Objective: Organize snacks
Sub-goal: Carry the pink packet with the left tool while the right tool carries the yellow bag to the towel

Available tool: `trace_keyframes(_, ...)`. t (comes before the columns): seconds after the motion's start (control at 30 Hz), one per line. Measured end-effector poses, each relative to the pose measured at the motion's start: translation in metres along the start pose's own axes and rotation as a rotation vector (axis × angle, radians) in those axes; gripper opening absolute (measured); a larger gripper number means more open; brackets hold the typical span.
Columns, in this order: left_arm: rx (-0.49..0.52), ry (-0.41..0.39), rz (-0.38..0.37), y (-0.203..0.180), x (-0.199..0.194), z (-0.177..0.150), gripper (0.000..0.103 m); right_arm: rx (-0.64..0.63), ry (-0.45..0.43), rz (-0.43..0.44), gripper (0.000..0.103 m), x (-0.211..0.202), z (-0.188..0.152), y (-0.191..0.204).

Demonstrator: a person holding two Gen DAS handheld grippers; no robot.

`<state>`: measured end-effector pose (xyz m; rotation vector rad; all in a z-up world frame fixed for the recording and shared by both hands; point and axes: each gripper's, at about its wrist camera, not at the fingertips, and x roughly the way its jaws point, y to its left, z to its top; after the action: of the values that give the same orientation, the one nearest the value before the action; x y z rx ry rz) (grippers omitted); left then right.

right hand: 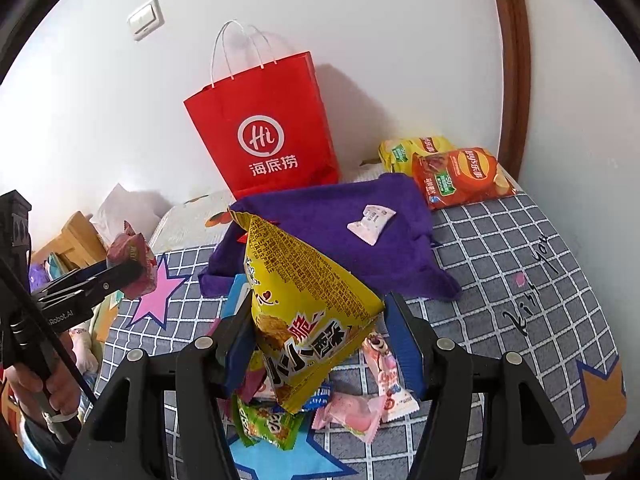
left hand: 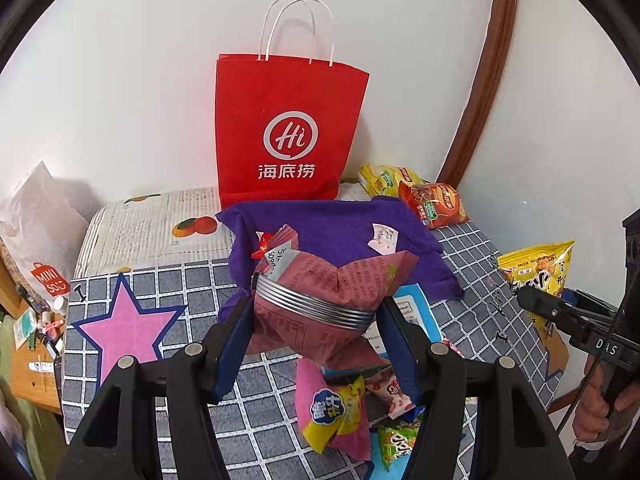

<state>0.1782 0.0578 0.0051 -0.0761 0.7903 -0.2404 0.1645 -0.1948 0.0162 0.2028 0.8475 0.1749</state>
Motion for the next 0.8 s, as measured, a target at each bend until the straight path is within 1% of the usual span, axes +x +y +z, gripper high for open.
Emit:
trace_keyframes(0.63,-0.020,0.054,-0.005,0.013,0.049,0.011,0.060,0.020,0.062,-0.022,0.061,0.043,0.012,-0.014)
trace_keyframes(0.8,-0.022,0.062,0.010,0.018,0.060,0.013,0.060,0.022,0.073,-0.022,0.061,0.055,0.018,-0.013)
